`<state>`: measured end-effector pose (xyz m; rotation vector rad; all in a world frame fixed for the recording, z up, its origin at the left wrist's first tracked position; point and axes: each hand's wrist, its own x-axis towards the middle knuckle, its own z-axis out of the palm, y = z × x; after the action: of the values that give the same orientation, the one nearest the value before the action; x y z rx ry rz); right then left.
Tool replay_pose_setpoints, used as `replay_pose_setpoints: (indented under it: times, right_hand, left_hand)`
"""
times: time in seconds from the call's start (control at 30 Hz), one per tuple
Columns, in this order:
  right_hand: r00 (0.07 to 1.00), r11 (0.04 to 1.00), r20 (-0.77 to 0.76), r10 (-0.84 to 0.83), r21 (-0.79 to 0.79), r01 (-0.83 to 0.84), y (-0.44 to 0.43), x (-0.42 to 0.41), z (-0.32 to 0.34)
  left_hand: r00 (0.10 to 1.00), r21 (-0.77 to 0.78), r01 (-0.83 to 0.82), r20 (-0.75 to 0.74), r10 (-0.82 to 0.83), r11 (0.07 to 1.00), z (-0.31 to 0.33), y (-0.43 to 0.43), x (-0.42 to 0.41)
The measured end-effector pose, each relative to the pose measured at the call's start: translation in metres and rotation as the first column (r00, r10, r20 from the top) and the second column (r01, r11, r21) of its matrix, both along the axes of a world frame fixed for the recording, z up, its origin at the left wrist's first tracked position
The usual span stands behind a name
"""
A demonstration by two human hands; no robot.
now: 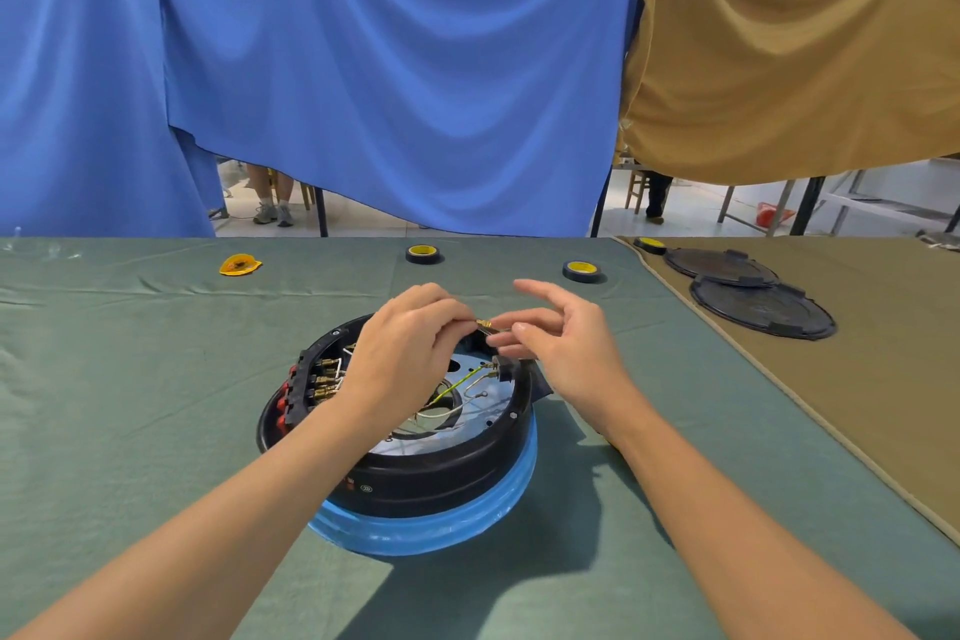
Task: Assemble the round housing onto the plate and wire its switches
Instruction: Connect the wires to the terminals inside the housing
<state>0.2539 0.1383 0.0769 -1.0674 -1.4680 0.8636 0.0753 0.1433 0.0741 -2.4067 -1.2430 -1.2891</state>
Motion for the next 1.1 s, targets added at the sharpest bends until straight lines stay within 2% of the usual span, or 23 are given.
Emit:
replay_pose_setpoints:
  times: [0.1, 0.23, 0.4, 0.83, 1.1]
  right_hand:
    - [0.990, 0.990, -0.016, -0.140, -0.037, 0.140, 0.004, 0.003, -0.003]
    - [0.980, 0.978, 0.024, -0.199, -0.057, 0.200, 0.007, 0.004, -0.009]
    - [0.970, 0.968, 0.051, -0.237, -0.071, 0.240, 0.010, 0.003, -0.016]
    - [0.962, 0.965, 0.116, -0.247, -0.065, 0.255, 0.013, -0.004, -0.024]
    - [0.961, 0.966, 0.122, -0.246, -0.052, 0.254, 0.013, -0.004, -0.027]
  left_hand:
    - [0.995, -0.073, 0.003, 0.103, 0.005, 0.997, 0.000, 0.001, -0.003]
    - [0.991, -0.128, -0.003, 0.129, 0.019, 0.992, 0.002, 0.000, -0.003]
    - [0.999, -0.300, 0.037, 0.028, -0.029, 0.953, -0.001, 0.000, 0.002]
    - [0.972, -0.391, -0.071, -0.232, -0.024, 0.917, -0.006, 0.007, 0.009]
    - [0.984, -0.487, -0.102, -0.178, 0.016, 0.867, -0.005, 0.015, 0.008]
